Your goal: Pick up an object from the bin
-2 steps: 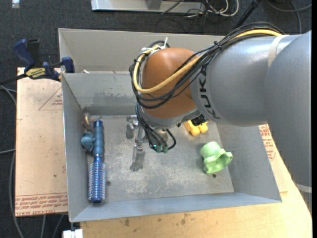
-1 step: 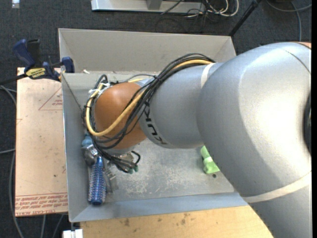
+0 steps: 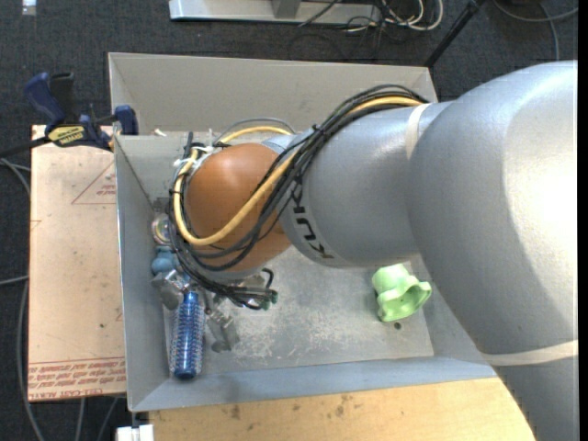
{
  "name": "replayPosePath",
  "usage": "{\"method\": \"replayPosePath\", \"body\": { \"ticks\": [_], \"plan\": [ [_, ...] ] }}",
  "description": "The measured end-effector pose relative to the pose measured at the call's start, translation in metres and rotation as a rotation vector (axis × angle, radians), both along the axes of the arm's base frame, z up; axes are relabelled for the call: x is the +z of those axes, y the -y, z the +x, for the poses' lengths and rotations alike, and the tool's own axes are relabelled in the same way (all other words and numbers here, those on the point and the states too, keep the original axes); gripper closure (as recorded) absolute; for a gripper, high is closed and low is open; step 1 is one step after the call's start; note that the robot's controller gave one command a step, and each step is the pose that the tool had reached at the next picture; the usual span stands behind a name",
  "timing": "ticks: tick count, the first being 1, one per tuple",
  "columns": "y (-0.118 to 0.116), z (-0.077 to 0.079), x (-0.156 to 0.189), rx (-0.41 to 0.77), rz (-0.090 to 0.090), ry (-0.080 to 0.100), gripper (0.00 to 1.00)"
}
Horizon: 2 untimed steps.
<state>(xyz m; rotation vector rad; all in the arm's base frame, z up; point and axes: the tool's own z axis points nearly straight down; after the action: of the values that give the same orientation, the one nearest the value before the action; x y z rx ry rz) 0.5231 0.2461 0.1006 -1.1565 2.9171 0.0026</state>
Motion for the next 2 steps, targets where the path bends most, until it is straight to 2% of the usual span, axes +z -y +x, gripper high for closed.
{"method": "replayPosePath", "body": {
  "ticks": [1,2],
  "plan": [
    [0.005,-0.003,-0.001,0.380,0.000,0.000,0.00],
    [0.002,0.002,-0.030,0.499,-0.008,-0.002,0.00]
  ]
}}
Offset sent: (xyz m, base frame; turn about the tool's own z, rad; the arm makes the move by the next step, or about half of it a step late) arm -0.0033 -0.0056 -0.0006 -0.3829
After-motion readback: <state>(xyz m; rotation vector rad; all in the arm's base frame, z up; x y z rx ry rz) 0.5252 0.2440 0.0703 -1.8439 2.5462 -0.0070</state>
